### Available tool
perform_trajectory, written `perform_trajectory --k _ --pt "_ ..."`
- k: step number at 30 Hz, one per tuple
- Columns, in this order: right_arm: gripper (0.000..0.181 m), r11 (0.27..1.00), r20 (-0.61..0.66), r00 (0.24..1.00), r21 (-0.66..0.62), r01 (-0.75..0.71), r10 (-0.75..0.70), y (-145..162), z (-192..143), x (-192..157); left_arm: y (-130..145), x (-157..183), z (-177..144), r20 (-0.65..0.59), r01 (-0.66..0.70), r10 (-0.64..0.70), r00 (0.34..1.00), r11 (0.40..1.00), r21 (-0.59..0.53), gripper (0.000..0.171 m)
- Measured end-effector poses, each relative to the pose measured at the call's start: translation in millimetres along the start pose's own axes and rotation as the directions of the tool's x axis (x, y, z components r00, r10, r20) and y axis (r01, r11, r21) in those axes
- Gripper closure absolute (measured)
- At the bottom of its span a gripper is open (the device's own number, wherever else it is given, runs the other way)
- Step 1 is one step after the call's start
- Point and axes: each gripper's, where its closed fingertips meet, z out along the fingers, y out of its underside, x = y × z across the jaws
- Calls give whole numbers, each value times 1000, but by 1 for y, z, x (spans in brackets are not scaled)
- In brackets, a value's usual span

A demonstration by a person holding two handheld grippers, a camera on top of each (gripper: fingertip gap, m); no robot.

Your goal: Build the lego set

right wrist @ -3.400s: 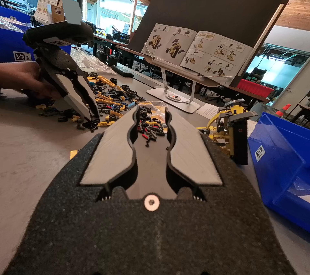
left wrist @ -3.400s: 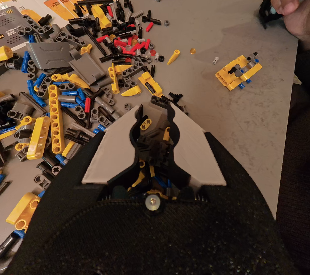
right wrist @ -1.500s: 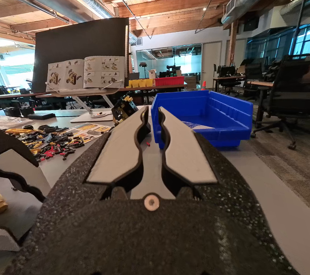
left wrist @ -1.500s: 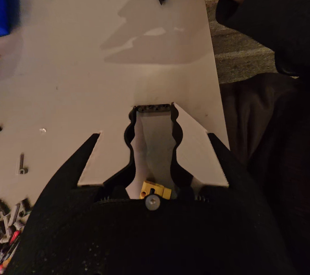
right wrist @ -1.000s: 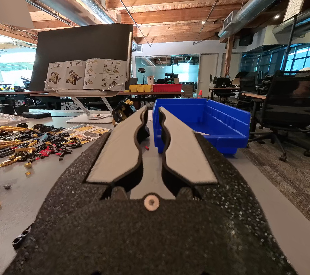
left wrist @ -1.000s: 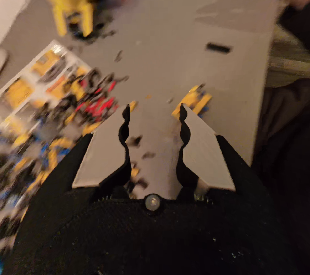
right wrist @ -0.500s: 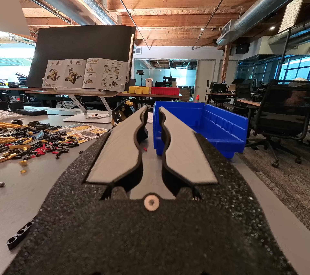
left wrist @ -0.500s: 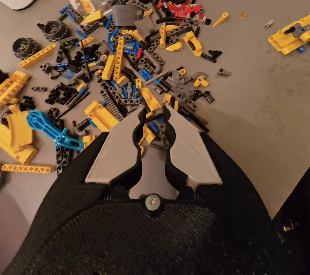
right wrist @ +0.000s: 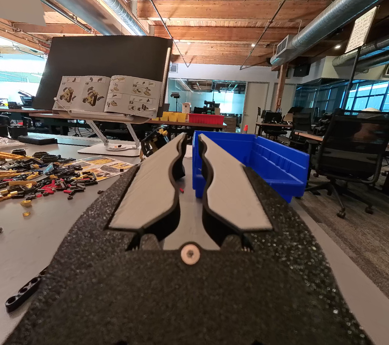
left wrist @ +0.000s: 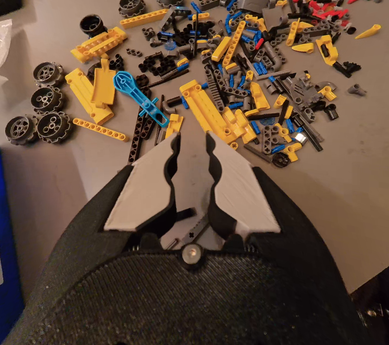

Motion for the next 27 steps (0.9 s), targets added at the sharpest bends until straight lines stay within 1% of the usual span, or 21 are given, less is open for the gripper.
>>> perform_trajectory --k 3,6,8,11,13,16,18,20,22,24,25,26,27 --pt "173 1000 0 1000 3 18 -18 0 0 -2 1 -5 1 26 8 -8 1000 1000 0 137" --pt "174 1000 -1 1000 5 22 -22 -1 0 -2 2 -15 -1 71 17 -17 997 1000 0 135" --pt "174 1000 1 1000 6 19 -19 -1 0 -2 2 -23 -3 94 38 -39 995 999 17 139" --pt "174 1000 4 1000 9 12 -12 -1 -1 -2 2 -33 -7 90 88 -94 991 994 68 155" --pt "174 1000 6 1000 10 10 -10 -1 -1 -2 4 -41 -8 82 139 -145 986 987 83 160" --pt "174 1000 6 1000 10 10 -10 -1 -1 -2 9 -58 -9 117 168 -175 978 983 67 162" --pt "174 1000 6 1000 10 11 -11 -1 -1 -2 13 -65 -6 123 189 -192 974 981 32 155" --pt "174 1000 5 1000 10 12 -12 -1 -1 -2 12 -63 -2 84 202 -203 976 979 14 148" --pt "174 1000 5 1000 9 12 -12 -1 -1 -2 13 -64 3 92 194 -193 977 981 -6 147" --pt "174 1000 5 1000 9 12 -12 -1 -1 -2 13 -64 5 105 172 -169 980 985 -18 152" --pt "174 1000 5 1000 10 12 -12 -1 -1 -2 14 -63 6 102 171 -168 980 985 -24 157" --pt "174 1000 5 1000 10 12 -12 -1 -1 -2 13 -59 8 78 175 -172 982 984 -22 166" --pt "174 1000 6 1000 10 12 -12 -1 -1 -2 11 -54 8 42 185 -185 982 983 -10 170"
